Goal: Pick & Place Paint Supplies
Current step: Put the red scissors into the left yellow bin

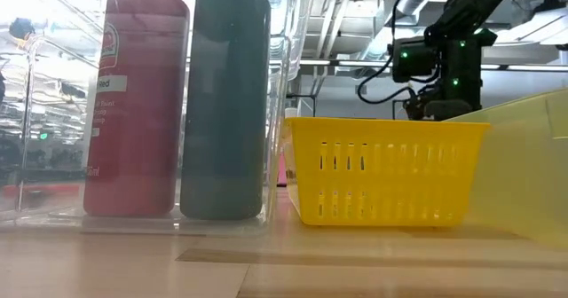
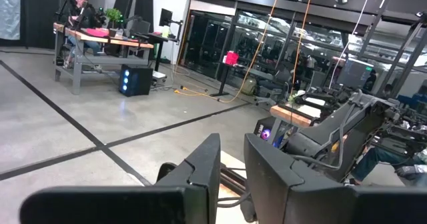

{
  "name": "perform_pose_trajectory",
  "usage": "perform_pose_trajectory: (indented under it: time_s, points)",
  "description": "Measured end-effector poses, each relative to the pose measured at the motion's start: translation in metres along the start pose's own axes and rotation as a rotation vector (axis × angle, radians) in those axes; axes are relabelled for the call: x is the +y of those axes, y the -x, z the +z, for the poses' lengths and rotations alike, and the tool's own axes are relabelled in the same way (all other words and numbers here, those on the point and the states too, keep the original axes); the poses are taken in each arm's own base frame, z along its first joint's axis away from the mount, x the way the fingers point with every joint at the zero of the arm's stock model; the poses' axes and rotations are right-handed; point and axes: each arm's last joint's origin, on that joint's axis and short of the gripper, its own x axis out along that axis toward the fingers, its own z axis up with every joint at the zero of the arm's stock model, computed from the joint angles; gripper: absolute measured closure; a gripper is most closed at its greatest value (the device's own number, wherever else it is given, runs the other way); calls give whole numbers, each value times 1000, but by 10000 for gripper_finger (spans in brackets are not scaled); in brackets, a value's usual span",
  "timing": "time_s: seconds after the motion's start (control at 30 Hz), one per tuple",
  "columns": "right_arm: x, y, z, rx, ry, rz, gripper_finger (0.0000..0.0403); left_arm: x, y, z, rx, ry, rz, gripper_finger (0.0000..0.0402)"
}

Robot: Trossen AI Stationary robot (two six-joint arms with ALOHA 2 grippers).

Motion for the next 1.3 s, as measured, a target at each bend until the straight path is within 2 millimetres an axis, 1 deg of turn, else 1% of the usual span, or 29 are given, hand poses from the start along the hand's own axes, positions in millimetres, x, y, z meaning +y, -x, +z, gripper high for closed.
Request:
perform_pose_trajectory:
  time_s: [0.27, 0.37, 0.47, 0.6, 0.73, 0.97, 1.07, 1.3]
  points:
    - [3, -8, 2, 42, 14, 15, 276, 0, 0, 0, 0, 1, 0, 339]
    - [7, -14, 3, 62, 30, 10, 260, 0, 0, 0, -4, 5, -2, 339]
    - [11, -22, 5, 81, 45, 4, 253, 0, 0, 1, -8, 8, -5, 339]
    - [15, -30, 8, 87, 64, -39, 255, 0, 0, 1, -8, 9, -5, 339]
    - [16, -37, 10, 102, 87, -54, 266, 0, 0, 1, -9, 13, -5, 339]
    - [17, -38, 13, 79, 92, -50, 291, 0, 0, 1, -9, 13, -4, 339]
    - [17, -35, 12, 55, 89, -41, 296, 0, 0, 1, -9, 13, -1, 339]
    - [12, -18, 10, -20, 60, -23, 296, 0, 0, 1, -8, 11, -1, 339]
